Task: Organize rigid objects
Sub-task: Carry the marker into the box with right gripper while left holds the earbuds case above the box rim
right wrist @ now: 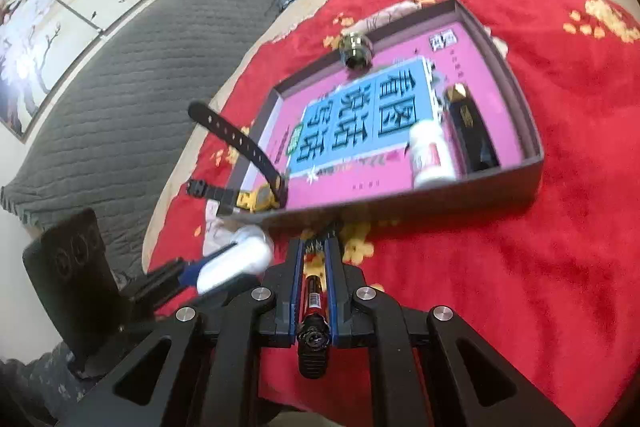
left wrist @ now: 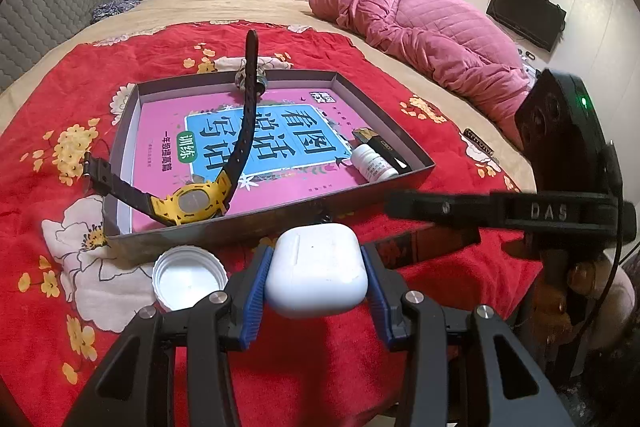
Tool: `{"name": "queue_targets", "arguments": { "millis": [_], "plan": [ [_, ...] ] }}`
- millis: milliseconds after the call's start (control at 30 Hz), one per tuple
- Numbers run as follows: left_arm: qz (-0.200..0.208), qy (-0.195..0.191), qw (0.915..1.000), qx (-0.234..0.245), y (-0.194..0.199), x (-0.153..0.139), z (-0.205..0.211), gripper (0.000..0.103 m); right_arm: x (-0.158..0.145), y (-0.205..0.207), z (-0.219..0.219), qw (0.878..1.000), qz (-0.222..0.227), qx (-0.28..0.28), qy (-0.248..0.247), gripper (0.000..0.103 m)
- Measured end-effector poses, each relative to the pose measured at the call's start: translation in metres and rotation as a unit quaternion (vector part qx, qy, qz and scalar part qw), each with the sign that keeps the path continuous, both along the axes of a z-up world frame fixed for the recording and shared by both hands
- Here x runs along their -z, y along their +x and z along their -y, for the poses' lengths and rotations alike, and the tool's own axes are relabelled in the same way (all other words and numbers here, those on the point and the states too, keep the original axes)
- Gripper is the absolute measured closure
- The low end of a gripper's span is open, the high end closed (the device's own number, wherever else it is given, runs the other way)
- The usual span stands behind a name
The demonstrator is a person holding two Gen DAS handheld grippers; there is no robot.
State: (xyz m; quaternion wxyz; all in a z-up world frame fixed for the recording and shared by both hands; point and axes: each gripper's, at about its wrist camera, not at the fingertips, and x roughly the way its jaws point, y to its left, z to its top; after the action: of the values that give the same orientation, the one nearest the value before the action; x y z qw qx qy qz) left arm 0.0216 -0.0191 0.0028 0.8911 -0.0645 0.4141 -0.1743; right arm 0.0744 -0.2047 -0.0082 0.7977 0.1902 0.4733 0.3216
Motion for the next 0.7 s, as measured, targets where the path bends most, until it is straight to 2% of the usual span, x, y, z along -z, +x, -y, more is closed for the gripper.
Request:
{"name": "queue_targets", "arguments": {
  "millis": [333, 700],
  "plan": [
    [0.026, -0.006, 0.9996, -0.009, 0.01, -0.015, 0.002, 0.058, -0.034, 0.024, -0.007, 0.998, 0.054, 0.011, -0.023, 0.092],
    [0.031, -0.001, 0.9991, -0.029, 0.034, -0.017, 0.007, 0.058, -0.041, 0.043, -0.02, 0.996, 0.076, 0.022, -0.046, 0.092]
  ]
}}
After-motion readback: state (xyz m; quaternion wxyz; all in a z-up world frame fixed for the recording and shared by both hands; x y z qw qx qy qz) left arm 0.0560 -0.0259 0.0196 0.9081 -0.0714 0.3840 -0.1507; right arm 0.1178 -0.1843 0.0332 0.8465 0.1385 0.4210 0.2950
